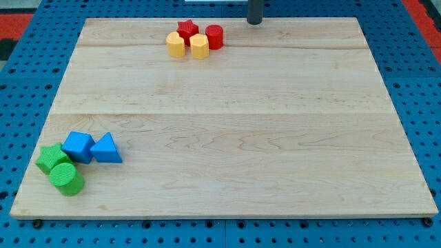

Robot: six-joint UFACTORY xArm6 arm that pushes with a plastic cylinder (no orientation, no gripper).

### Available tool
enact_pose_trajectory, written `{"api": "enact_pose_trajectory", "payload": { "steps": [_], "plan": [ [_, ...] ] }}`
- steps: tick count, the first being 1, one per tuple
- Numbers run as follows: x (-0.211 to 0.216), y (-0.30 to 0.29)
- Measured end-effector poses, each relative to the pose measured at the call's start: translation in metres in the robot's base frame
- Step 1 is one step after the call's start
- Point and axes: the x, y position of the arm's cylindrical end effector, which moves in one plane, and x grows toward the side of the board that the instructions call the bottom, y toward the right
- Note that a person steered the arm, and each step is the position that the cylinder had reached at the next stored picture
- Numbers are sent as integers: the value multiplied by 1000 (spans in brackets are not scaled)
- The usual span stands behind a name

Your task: Slightly move the red circle diagonal to the right of the yellow hexagon

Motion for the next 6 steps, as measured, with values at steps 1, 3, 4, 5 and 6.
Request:
{"api": "enact_pose_trajectory", "payload": {
  "steps": [1,3,4,5,6],
  "plan": [
    [1,-45],
    [37,-22],
    [46,-3],
    [24,-8],
    [24,-72]
  ]
}}
